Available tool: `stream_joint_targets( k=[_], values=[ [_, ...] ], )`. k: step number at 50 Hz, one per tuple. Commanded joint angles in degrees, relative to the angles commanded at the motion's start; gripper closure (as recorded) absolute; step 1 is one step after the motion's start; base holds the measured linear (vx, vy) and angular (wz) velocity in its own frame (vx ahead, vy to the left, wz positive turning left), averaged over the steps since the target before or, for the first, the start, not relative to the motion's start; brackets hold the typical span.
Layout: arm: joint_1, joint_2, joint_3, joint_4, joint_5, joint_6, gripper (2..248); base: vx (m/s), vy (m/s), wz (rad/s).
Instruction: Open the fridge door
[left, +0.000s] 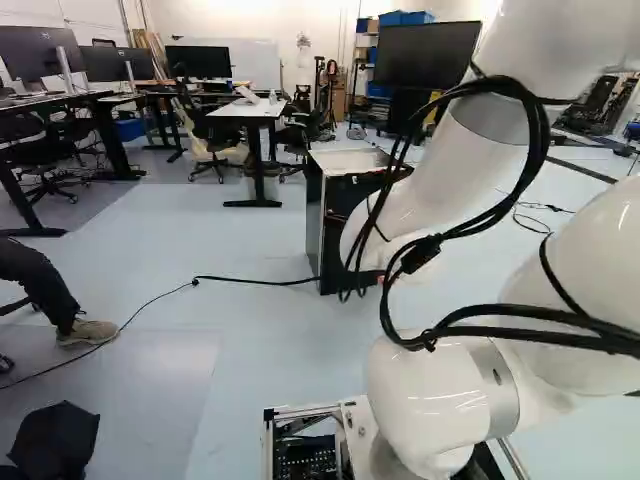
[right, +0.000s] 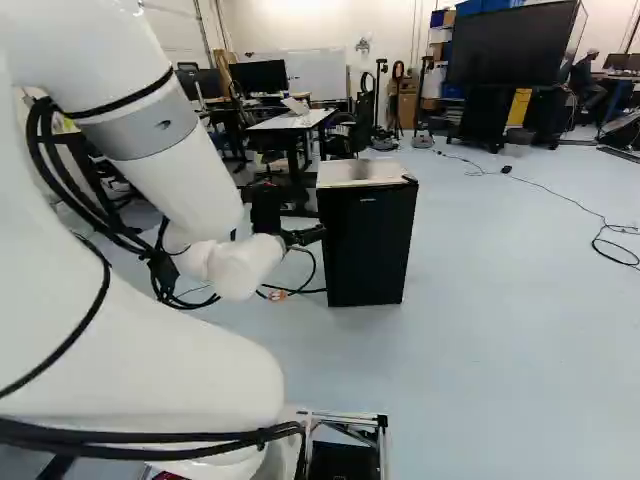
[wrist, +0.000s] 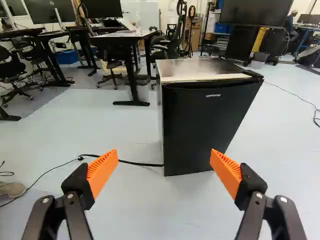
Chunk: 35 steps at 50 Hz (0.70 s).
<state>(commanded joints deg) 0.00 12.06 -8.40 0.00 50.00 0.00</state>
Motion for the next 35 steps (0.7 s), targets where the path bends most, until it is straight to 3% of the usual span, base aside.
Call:
stream_joint_targets(
  k=[35],
  values=[
    [0.00, -7.53, -6.96, 0.00, 0.00, 0.00, 3, 0.000, 0.000, 0.000]
  ],
)
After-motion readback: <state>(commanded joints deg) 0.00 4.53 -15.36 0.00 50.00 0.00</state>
